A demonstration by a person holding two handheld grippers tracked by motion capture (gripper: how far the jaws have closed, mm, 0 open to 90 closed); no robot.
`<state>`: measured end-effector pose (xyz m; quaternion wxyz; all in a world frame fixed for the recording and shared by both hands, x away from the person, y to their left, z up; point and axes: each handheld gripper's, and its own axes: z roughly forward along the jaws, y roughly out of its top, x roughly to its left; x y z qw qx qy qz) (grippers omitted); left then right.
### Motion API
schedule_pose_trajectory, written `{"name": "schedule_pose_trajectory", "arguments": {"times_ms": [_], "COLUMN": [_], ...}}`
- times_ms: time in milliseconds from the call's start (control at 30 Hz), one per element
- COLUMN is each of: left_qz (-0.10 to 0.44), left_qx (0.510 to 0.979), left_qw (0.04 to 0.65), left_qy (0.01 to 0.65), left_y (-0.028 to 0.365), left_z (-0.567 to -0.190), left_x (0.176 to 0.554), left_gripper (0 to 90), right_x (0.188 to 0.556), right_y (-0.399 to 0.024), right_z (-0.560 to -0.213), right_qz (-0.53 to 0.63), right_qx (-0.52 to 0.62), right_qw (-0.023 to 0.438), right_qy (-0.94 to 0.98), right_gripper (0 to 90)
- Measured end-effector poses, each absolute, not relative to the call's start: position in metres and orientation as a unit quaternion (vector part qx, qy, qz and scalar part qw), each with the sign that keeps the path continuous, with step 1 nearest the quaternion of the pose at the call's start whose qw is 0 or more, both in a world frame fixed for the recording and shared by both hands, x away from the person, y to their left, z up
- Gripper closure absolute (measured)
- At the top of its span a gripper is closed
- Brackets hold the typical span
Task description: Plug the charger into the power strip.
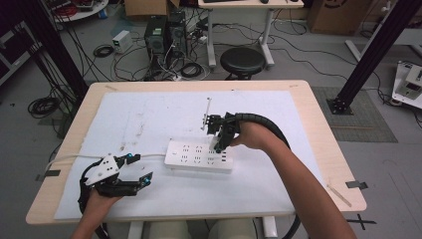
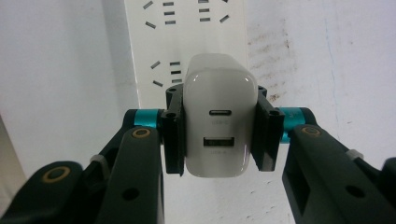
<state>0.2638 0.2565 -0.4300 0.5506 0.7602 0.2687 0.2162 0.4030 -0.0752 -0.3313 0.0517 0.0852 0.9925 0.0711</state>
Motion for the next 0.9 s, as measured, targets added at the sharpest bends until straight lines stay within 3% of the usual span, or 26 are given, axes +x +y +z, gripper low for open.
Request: {"name": "schedule_pose_trajectory", "arguments": {"times_ms": [900], "left_qz": [0.215], "left_qx": [0.755], "left_qw": [0.556], "left_qy": [0.273], "left_y": [0.261], "left_z": [-0.434], "left_x": [0.265], "left_gripper": [23.6], "right_x": [0.411], "right_y": [-0.046], "right_z": [-0.347], "right_qz": [0.024], "right_qx": [0.055], "right_qw": [0.045], "right_qy": [0.997], "right_gripper": [63.9]}}
